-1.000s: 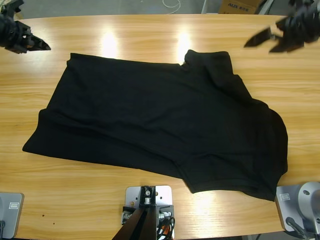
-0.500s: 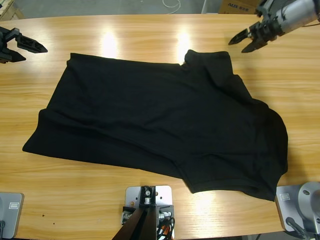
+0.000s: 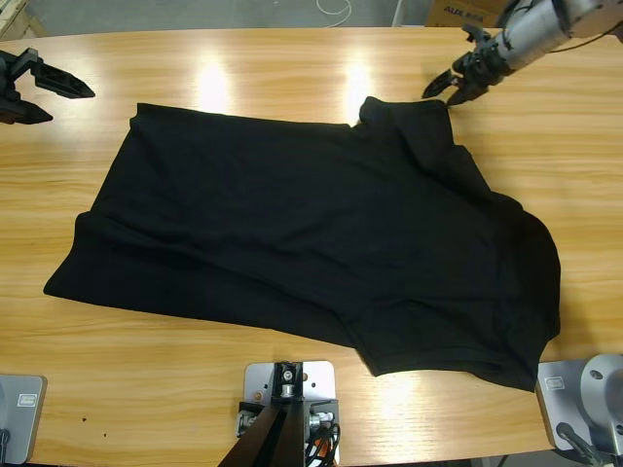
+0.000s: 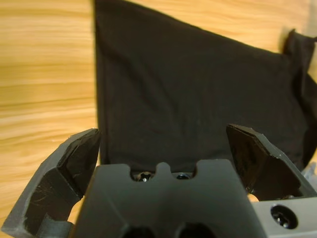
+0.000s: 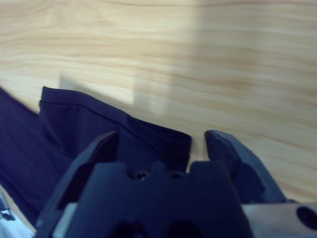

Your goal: Fold clothes

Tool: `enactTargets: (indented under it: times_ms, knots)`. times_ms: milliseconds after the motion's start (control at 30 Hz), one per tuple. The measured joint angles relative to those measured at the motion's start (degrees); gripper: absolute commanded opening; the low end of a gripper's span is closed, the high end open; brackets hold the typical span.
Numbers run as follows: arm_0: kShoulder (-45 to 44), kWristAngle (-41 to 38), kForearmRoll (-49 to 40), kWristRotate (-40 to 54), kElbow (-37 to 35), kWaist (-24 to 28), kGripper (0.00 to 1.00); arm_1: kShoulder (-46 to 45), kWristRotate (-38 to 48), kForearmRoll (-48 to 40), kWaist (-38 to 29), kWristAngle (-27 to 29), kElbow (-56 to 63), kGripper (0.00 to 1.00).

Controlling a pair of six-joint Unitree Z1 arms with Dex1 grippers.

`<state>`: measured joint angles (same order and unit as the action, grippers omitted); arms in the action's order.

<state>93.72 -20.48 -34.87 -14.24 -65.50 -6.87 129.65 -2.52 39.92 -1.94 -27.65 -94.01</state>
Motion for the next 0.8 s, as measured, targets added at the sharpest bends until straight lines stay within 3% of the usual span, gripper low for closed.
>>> enactTargets:
  times_ms: [67,200,233,367,800]
  knots:
    - [1.2,0.0,0.0,1.0,-0.7,1.8,1.0,0.0,0.0,0.5,-0.7,1.2,-0.3,0.55]
    - [3.4,-0.2,0.0,2.7,-2.7,5.4,1.0,0.0,0.0,1.2,-1.3,3.6,-0.7,0.123]
    - [3.9,-0.4,0.0,3.1,-3.0,5.7,1.0,0.0,0.0,1.4,-1.4,3.9,-0.7,0.067]
    - [5.5,-2.0,0.0,4.6,-3.2,6.3,1.0,0.1,-0.1,2.1,-1.7,4.7,-0.7,0.0]
    - [6.9,-3.3,0.0,5.5,-3.0,6.4,0.991,1.1,-5.1,5.8,-2.2,5.1,-3.0,0.0]
